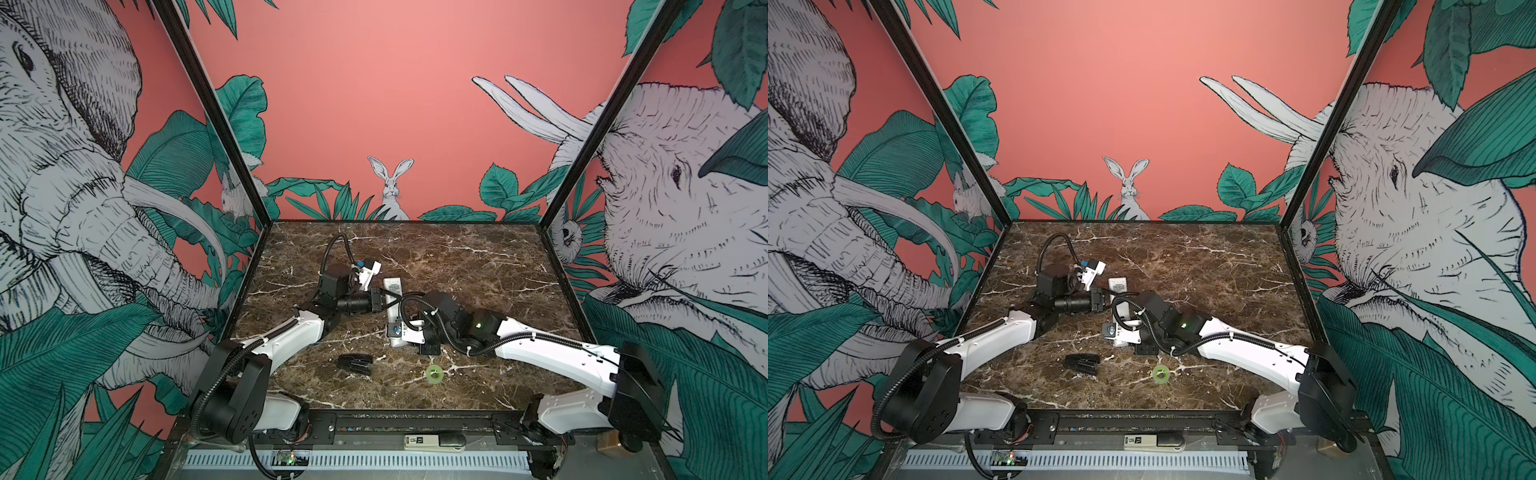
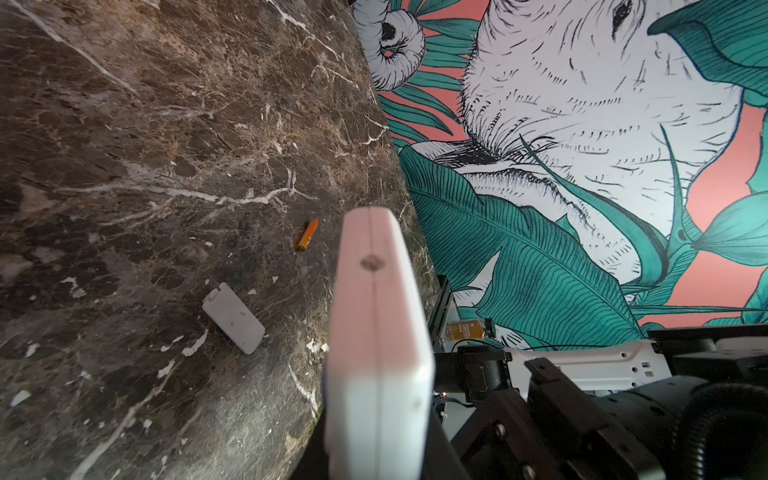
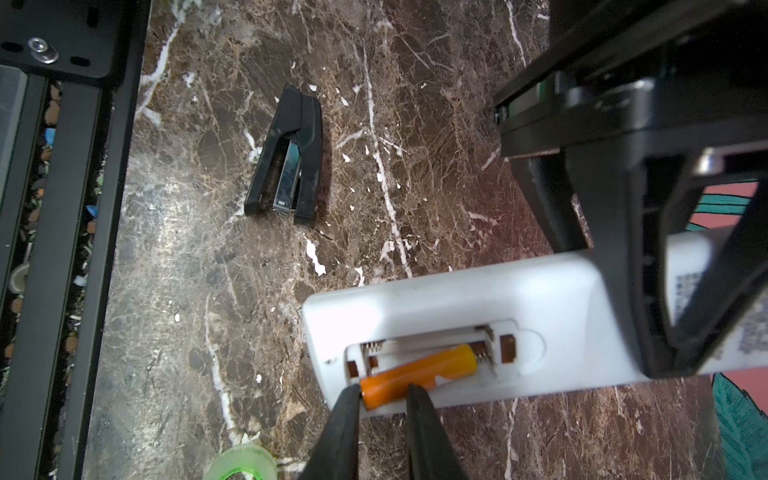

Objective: Load the batteries into the remote control
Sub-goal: 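Press the orange battery down into the compartment with the right gripper fingers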

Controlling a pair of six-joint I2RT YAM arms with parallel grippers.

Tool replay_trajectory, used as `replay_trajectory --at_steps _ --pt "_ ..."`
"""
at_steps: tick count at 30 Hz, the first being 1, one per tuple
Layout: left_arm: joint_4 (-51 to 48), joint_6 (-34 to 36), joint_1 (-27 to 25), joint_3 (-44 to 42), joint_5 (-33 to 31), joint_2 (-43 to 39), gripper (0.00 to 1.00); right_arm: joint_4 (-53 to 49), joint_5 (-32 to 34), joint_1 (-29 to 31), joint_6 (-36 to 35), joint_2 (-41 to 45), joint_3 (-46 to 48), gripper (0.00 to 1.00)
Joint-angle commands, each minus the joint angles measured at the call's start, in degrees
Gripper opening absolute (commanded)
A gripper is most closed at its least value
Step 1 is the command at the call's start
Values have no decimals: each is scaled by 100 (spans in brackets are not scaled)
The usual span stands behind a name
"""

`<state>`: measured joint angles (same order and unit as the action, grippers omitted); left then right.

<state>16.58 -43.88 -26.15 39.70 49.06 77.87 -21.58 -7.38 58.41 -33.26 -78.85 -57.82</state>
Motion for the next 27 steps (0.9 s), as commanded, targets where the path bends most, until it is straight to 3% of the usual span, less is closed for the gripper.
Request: replay_trajectory --at_steps 1,27 --pt "225 -113 -9 27 261 -92 0 136 187 30 34 -104 -106 21" --pt "517 -314 -13 -42 303 -61 0 256 460 31 205 -257 -156 14"
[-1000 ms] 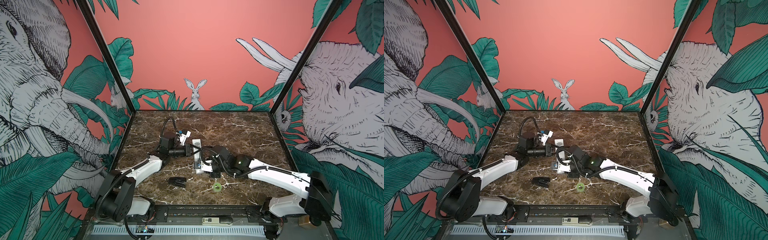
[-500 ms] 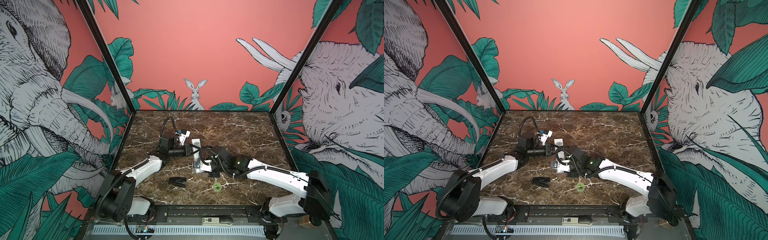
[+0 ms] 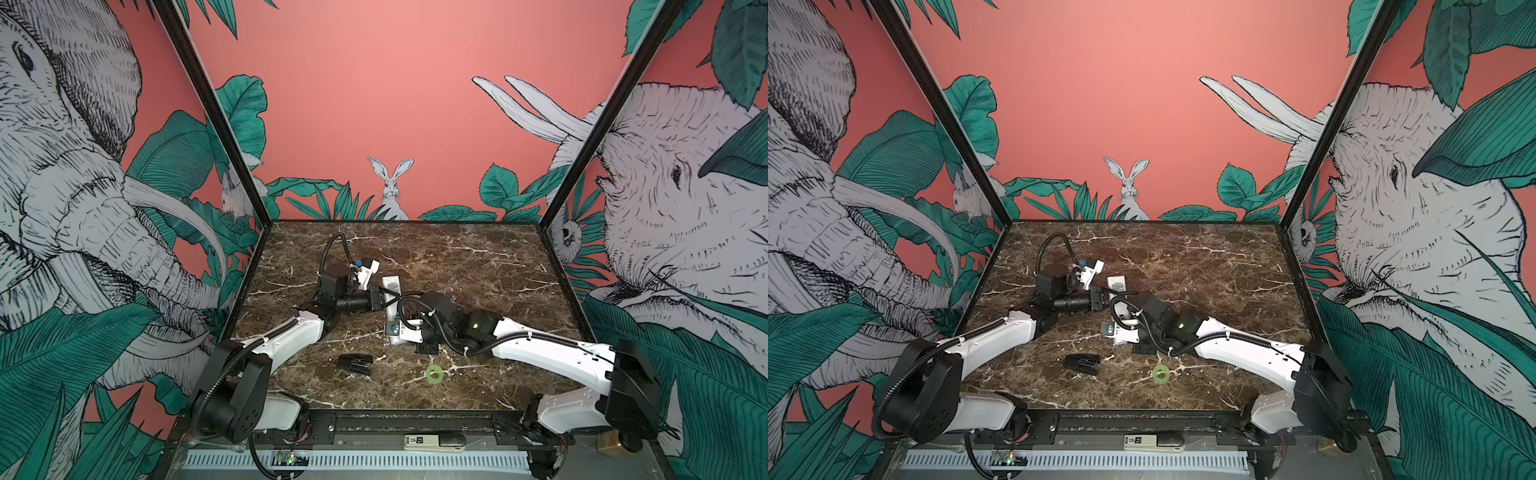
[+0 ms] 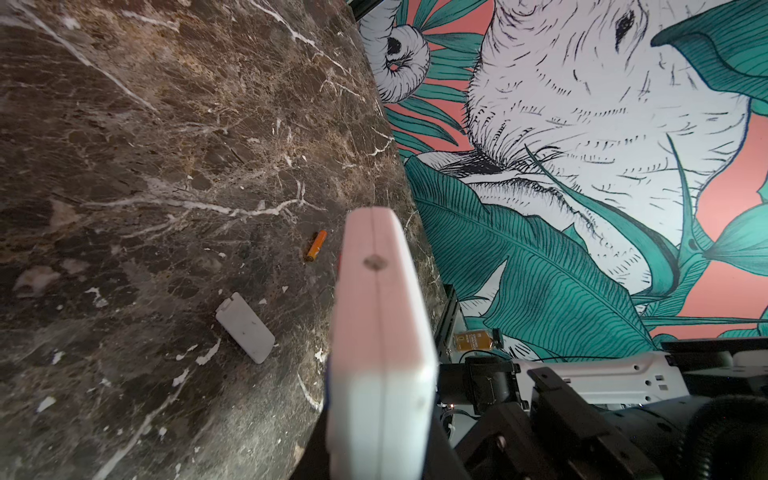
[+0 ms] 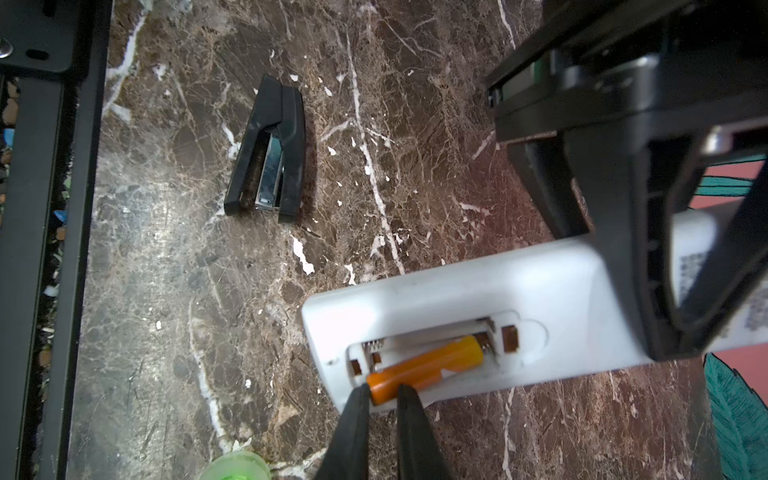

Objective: Load the batteries into the remote control
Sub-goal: 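Press the orange battery down into the compartment with the right gripper fingers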

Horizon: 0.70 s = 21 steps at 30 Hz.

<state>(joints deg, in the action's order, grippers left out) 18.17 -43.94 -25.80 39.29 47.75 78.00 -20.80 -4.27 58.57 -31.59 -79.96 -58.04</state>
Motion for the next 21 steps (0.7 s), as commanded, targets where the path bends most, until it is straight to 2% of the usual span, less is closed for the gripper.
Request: replay_trajectory --at_steps 1,14,21 --pt "375 -317 -47 0 447 -67 0 183 159 15 48 -154 -137 14" --pt "520 -422 -48 -26 447 -47 0 180 308 15 110 -287 -194 12" --pt "556 -448 -48 -18 460 -26 0 -3 528 12 171 -517 -427 5"
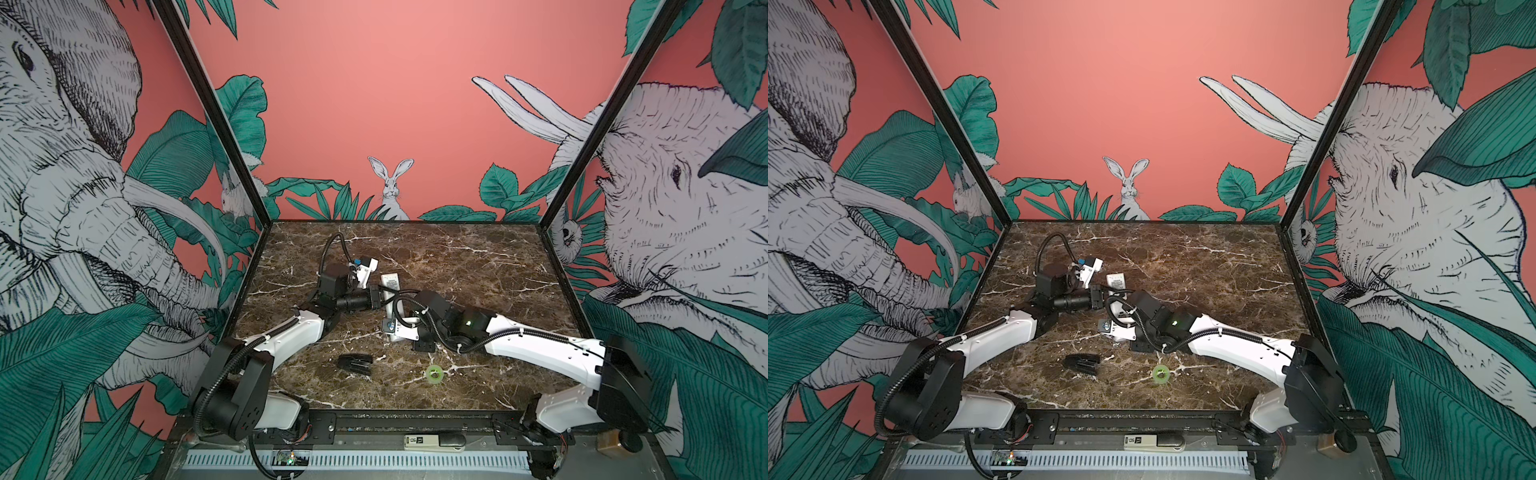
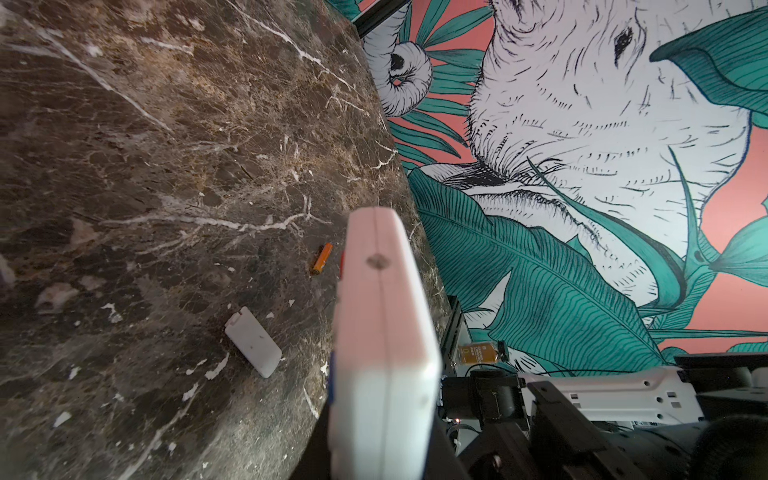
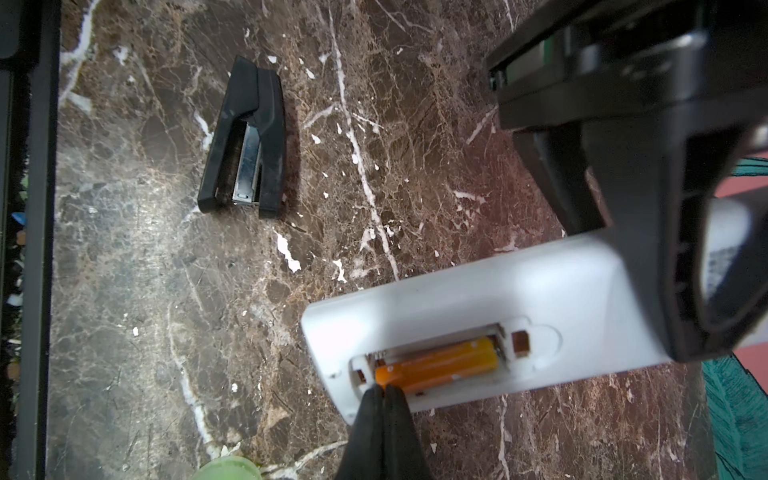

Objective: Load the batteries into the remote control
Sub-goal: 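Press the orange battery down into the compartment with the right gripper fingers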

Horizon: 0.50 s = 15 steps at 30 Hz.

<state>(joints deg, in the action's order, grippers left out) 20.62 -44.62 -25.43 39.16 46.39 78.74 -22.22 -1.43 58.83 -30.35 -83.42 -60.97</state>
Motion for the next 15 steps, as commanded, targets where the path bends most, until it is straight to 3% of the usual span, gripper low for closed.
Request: replay_trajectory --at_steps 1,15 --pt "323 -381 -89 -5 594 -102 0 129 265 -14 55 -196 -154 5" --pt "236 -328 -85 22 586 -104 0 -116 411 -38 218 -411 -308 3"
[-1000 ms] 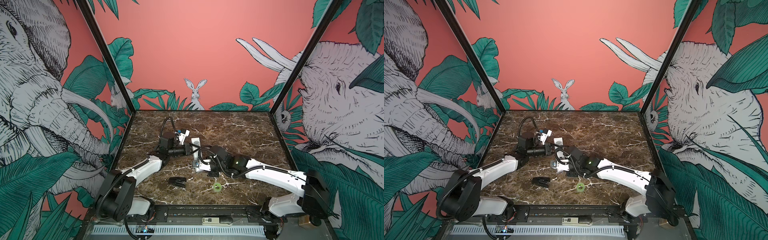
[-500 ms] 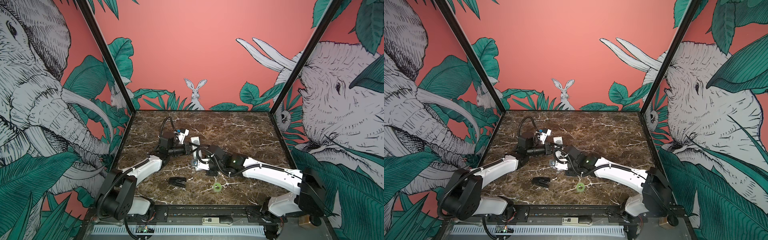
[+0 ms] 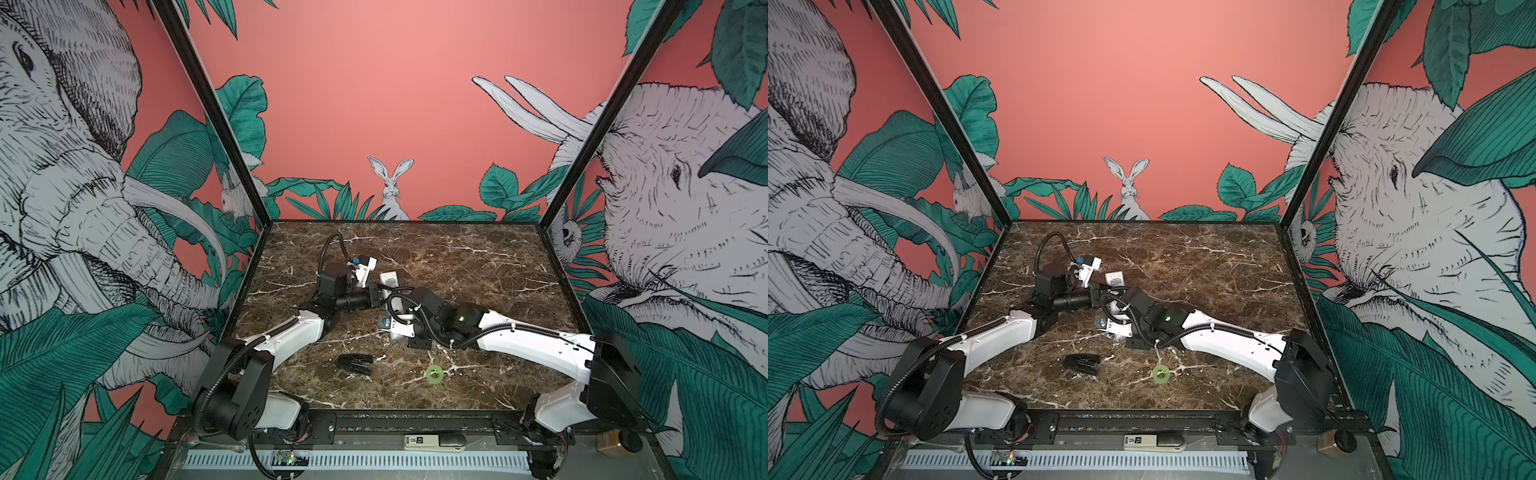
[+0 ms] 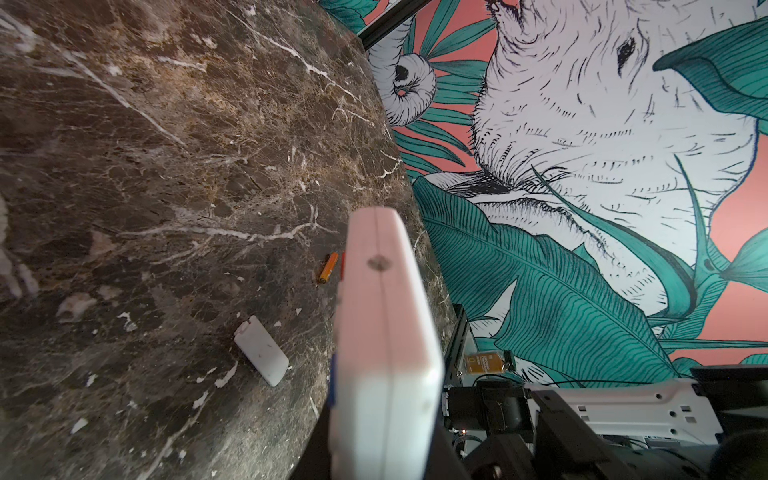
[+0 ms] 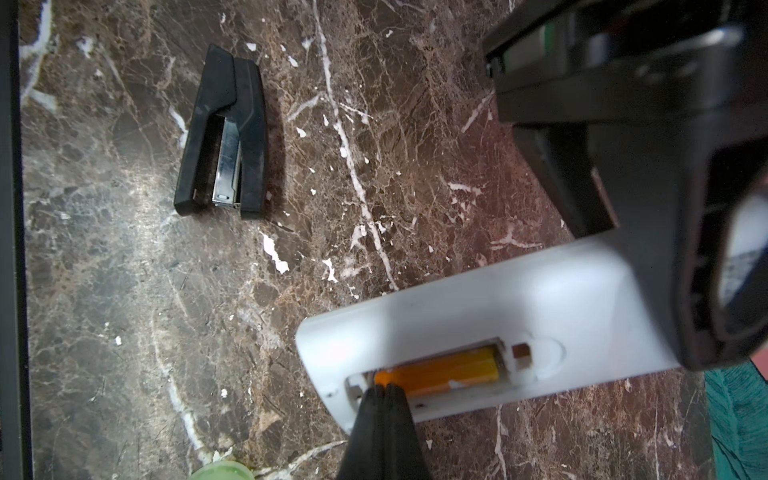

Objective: Load the batteries into the remote control
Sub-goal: 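Press the orange battery down into the compartment with the right gripper fingers, then lift the right gripper away from the remote toward the second orange battery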

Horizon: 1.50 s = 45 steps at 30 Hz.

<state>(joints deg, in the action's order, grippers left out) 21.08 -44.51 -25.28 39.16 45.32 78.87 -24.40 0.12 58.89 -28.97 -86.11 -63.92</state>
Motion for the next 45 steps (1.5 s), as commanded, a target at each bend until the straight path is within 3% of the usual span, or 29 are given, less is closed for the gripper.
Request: replay_trajectory --at_steps 1,4,10,19,23,26,36,45 --pt "171 -331 -101 22 676 -115 0 90 254 -42 83 -124 -6 3" --pt "42 -241 -102 48 581 -105 0 122 205 -43 107 14 59 7" --pt "-104 -66 -74 36 284 -43 0 470 -175 -42 149 551 386 27" --pt "195 -242 254 -121 82 154 0 576 -264 -39 135 1037 828 35" --pt "90 -134 284 -119 24 153 0 652 -90 -115 477 1147 819 38" --pt "-185 84 278 -101 -118 41 0 526 -31 -505 1186 1120 651 39" --pt "-693 529 278 -101 -340 -213 0 -60 -1118 -2708 3656 1066 740 54" --pt "-636 576 280 -187 -352 -249 0 318 -1498 -3327 4374 615 1318 68"
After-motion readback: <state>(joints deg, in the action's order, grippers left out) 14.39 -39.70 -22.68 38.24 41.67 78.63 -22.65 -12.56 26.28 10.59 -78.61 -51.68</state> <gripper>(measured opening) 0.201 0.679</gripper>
